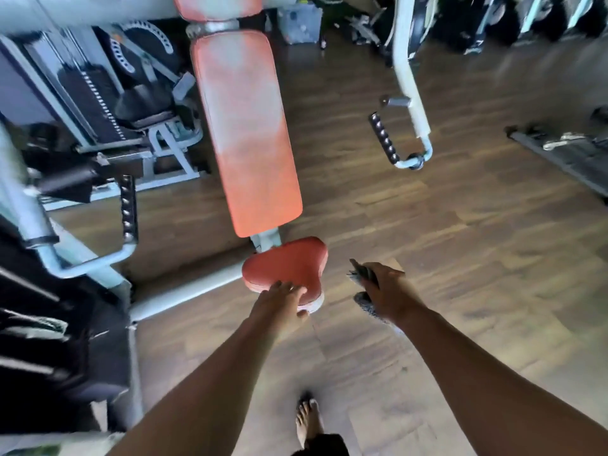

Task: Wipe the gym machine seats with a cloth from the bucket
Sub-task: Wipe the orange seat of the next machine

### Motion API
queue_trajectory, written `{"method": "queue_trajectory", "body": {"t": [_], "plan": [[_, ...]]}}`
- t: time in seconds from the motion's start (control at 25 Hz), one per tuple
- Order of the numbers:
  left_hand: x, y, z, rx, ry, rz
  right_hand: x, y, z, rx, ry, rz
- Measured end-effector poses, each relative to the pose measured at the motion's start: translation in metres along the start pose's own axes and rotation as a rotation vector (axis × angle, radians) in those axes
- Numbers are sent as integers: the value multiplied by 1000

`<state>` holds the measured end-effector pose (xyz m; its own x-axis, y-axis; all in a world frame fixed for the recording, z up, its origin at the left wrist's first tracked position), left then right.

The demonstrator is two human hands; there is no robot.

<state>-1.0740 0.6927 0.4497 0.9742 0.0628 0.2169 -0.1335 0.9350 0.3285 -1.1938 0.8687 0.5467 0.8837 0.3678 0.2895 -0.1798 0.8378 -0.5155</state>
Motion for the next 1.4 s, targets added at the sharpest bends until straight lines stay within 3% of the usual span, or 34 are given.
{"method": "queue_trajectory", "body": {"t": [0.16,0.44,0.6,0.92,1.24,1.4], "plan": [[-30,-48,-17,45,-42,128,-77,-19,-41,50,-121,45],[-50,-132,-83,148,2,357,-190,-39,-176,229,-309,238],[-77,-177,-129,183,9,425,-249,-42,-254,319,-304,355],[-112,-211,-214,199,60,443,-255,-18,-385,483,-332,705],[-108,-216,-235,224,87,425,-265,-5,-395,643,-368,797],[-108,-216,-239,244,74,427,-360,-45,-422,740,-268,544]]}}
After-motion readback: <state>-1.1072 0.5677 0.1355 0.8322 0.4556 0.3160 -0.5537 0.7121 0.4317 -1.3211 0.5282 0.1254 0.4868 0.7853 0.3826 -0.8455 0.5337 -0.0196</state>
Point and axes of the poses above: each hand's wrist, its own x-axis away from the middle knuckle, its own z-axis out of the back of the hand, y = z × x, the point moved 10 cm from there along -x, towards the middle knuckle, and after that the axes turned 15 degrees about -z, right-handed, at the moved point
